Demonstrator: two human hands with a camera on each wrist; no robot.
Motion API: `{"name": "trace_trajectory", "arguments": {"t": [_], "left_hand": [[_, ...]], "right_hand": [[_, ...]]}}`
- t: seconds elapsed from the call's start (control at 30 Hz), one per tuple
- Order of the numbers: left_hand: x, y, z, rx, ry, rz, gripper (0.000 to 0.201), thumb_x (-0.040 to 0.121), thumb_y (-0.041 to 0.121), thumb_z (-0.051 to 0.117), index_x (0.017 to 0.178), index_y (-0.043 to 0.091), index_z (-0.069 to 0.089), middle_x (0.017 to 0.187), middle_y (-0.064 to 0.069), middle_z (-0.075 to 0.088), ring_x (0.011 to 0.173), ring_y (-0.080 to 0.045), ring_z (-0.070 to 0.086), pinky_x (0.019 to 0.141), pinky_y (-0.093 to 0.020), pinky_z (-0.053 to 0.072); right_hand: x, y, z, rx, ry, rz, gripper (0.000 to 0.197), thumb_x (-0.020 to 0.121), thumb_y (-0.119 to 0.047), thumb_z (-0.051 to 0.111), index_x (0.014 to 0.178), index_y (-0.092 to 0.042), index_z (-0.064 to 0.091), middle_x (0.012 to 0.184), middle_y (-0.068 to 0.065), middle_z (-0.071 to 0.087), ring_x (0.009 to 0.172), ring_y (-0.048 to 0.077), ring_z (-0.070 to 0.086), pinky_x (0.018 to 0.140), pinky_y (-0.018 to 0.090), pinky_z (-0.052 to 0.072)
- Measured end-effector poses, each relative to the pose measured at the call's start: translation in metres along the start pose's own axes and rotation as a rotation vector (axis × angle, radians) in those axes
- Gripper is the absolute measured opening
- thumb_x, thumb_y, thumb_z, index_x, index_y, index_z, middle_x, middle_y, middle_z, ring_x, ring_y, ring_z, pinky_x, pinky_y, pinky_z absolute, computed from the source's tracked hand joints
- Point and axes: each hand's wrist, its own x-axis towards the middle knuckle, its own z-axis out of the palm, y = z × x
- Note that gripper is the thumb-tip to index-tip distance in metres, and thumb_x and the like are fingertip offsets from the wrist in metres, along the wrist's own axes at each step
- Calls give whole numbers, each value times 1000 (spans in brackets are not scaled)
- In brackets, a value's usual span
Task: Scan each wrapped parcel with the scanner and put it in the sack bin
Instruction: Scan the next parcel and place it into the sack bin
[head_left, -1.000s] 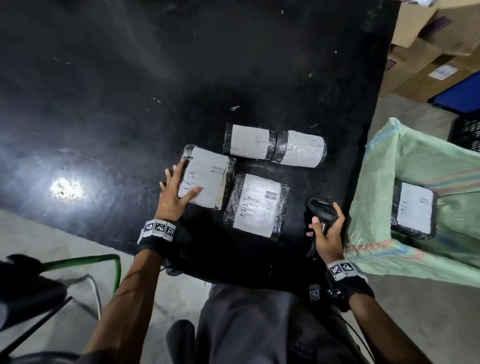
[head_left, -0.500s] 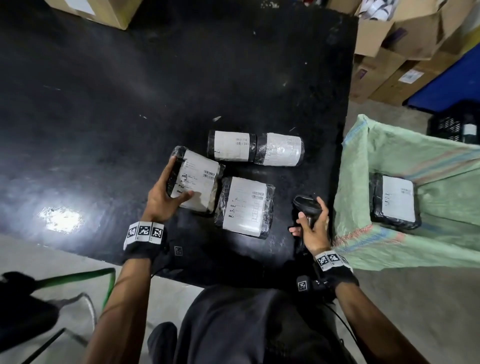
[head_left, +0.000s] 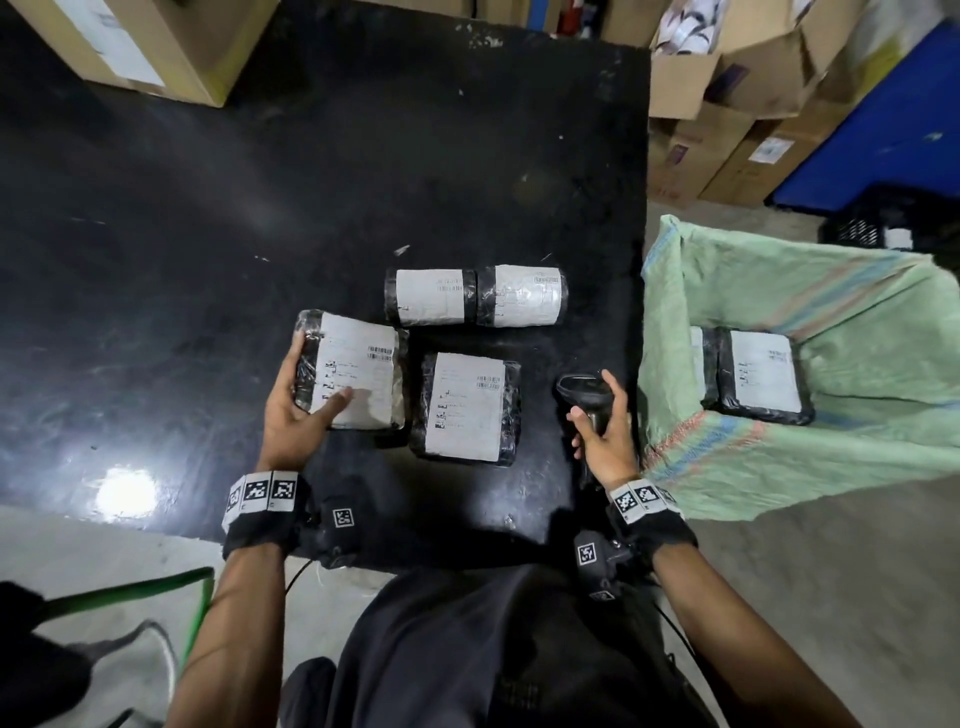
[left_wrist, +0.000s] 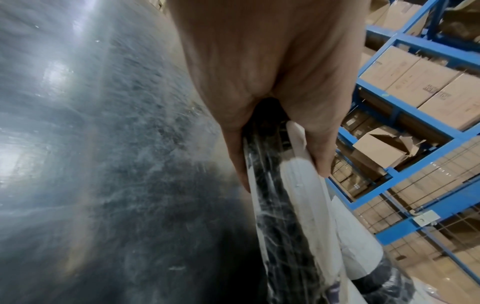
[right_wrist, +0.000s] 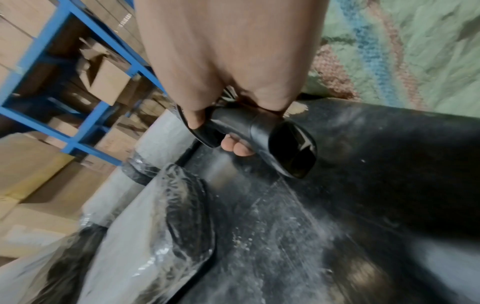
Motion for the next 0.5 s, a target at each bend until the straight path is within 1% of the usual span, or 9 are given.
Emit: {"name": "trace_trajectory", "arguments": {"t": [0.07,0.2,0.23,0.3,0.33,0.37,0.43,0.47,0.5], "left_hand": [[-4,14,5,-4,6,28,91,87,-5,77,161,22,33,151,-2,56,136,-17,58,112,-28,48],[-4,44,22,-26,-13,84,94,88,-1,77,163,25,27,148,6,58,135,-7,57,113,-27,47],[-2,50,26,-38,-21,93,95,88,1,78,163,26,26,150,6,57,136,-8,57,113,-31,47],[3,63,39,-64,-37,122,98,87,2,79,164,26,24,154,6,53,138,-9,55,116,-37,46],[6,71,47,-80,-45,133,98,87,0,79,164,24,24,153,8,53,138,-6,55,116,-38,46],[9,79,56,-96,-52,146,98,86,-3,78,164,20,23,150,11,54,136,-3,56,114,-36,47],[16,95,75,-140,-73,171,98,87,-6,76,165,15,20,144,13,57,133,-2,58,111,-30,49],[18,103,84,-162,-86,178,98,87,-6,75,165,15,20,146,10,58,133,-5,58,109,-29,51],[22,110,93,-182,-97,181,98,87,-5,76,165,16,20,148,5,58,134,-9,59,108,-30,52]], "right_hand": [[-6,-14,-3,8,-34,-40,66,96,-17,63,149,-39,30,112,-15,61,55,18,55,47,29,49],[-21,-55,-11,17,-63,-148,67,97,-17,63,149,-43,29,114,-32,59,59,21,55,51,33,52],[-25,-66,-12,16,-68,-178,67,97,-18,62,149,-45,29,118,-29,59,59,21,55,52,34,53],[-33,-87,-16,23,-65,-235,68,97,-20,62,148,-48,28,129,-10,57,60,18,55,53,36,54],[-37,-98,-17,28,-60,-260,68,97,-20,62,148,-49,27,131,-5,56,61,17,55,55,37,54],[-42,-108,-19,29,-52,-282,67,97,-20,61,147,-50,28,132,-4,56,65,15,55,60,38,56],[-49,-127,-23,36,-37,-320,65,98,-23,61,147,-50,27,133,-2,57,78,13,56,76,40,56],[-52,-135,-26,49,-37,-340,65,98,-26,60,147,-50,26,131,2,59,79,11,56,78,39,55],[-54,-142,-28,58,-39,-360,64,98,-28,59,148,-49,25,128,7,61,73,9,56,75,36,55]]}}
